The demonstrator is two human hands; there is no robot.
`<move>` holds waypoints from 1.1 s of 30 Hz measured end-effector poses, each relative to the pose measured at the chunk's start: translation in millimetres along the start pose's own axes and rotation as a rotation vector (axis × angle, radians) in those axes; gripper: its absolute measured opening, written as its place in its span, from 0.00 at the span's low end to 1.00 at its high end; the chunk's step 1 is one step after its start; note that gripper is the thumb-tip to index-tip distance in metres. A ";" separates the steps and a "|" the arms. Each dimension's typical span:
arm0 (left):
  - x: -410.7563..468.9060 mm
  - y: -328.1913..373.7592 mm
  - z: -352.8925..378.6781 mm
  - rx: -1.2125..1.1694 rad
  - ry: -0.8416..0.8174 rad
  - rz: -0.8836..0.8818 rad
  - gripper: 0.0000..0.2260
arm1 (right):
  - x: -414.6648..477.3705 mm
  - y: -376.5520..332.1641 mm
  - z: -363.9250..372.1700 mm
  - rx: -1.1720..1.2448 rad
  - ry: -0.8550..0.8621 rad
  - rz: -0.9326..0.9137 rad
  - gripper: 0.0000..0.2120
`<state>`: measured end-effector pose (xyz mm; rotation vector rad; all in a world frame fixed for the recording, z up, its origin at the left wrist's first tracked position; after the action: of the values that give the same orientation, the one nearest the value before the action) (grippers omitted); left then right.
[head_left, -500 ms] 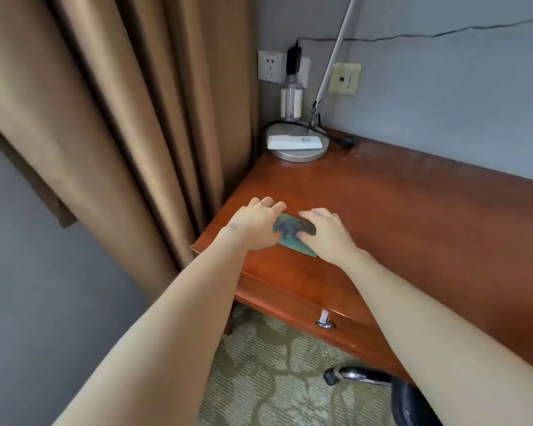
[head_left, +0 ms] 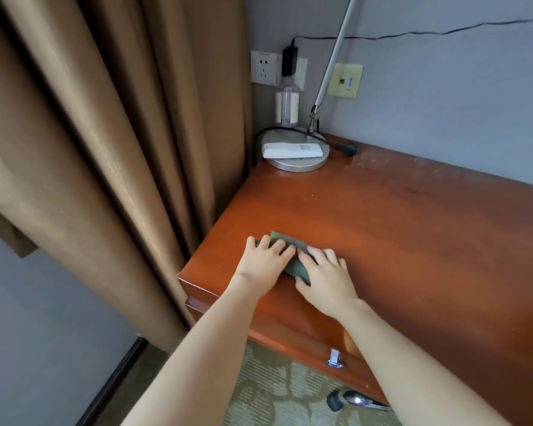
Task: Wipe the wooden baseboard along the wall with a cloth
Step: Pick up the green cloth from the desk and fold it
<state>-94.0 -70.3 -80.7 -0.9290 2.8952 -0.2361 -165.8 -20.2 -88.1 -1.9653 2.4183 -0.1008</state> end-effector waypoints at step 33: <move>-403.2 -243.8 -229.1 -0.346 0.310 -0.967 0.14 | -61.6 -412.0 -267.9 0.492 0.115 -0.927 0.18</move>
<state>341.1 -3.3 203.4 -2.4855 2.4857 0.0847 233.4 -34.3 204.6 -2.6083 1.1346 -0.7382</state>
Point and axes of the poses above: each hand's wrist, its own x-axis towards the middle knuckle, its own z-axis out of the palm, y = z × x, the point moved 9 cm from there along x, towards the middle knuckle, and after that the axes turned 1 degree about z, right-handed, at the moved point
